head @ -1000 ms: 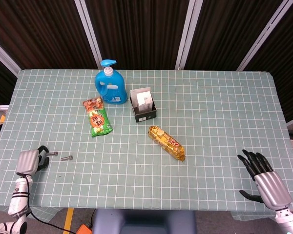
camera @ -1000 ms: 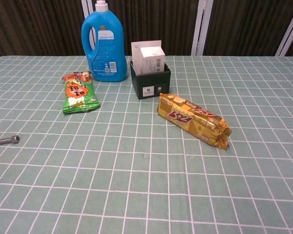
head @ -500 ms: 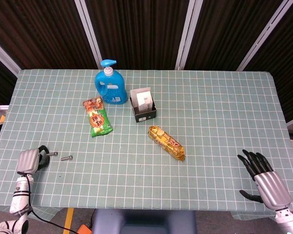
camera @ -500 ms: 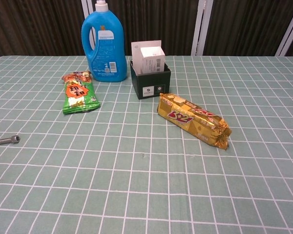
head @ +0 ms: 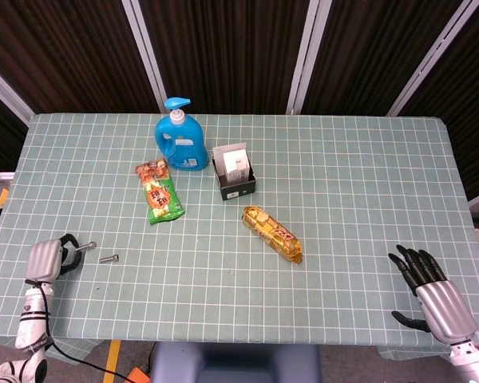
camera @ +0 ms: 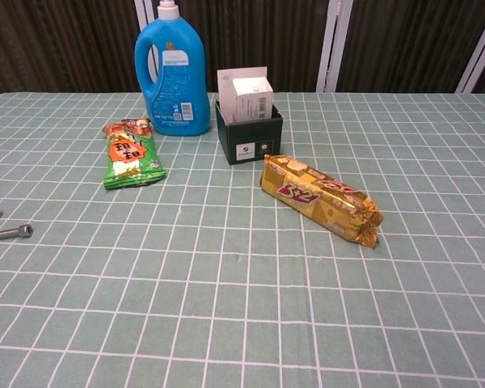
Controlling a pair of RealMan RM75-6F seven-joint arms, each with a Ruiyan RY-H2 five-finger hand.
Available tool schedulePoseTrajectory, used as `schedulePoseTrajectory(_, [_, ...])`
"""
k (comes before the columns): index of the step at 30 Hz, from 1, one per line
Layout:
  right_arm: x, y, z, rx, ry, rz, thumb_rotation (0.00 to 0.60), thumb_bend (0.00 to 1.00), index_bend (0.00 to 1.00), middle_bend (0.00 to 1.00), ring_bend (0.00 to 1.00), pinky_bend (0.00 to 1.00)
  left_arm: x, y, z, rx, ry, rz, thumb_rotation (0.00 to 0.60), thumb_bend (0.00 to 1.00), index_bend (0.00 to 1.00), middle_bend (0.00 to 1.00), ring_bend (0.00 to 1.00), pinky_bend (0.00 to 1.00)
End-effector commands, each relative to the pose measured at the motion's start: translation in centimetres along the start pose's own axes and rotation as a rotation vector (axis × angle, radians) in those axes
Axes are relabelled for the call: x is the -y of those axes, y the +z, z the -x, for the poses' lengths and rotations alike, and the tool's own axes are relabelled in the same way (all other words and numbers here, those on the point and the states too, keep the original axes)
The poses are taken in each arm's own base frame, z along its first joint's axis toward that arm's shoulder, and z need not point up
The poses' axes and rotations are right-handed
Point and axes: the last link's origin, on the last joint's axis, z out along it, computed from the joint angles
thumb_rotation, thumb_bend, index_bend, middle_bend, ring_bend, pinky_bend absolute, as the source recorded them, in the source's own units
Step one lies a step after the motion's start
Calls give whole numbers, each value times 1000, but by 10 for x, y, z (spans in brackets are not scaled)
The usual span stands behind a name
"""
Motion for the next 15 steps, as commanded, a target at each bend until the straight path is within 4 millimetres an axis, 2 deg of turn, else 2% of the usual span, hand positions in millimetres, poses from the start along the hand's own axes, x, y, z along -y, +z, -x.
schedulePoseTrajectory(1, [0, 0, 0, 0, 0, 0, 600, 149, 0, 0, 0, 0, -4, -1, -7, -19, 1, 21, 600, 387, 573, 1000, 1000, 1000])
schedulePoseTrajectory(7, [0, 0, 0, 2, 0, 0, 600, 149, 0, 0, 0, 0, -13, -1, -15, -26, 0, 45, 600, 383, 569, 1000, 1000, 1000])
schedulePoseTrajectory(15, [-1, 0, 0, -1, -1, 2, 600, 149, 0, 0, 0, 0, -19, 4, -15, 22, 34, 51, 600, 379, 560, 1000, 1000, 1000])
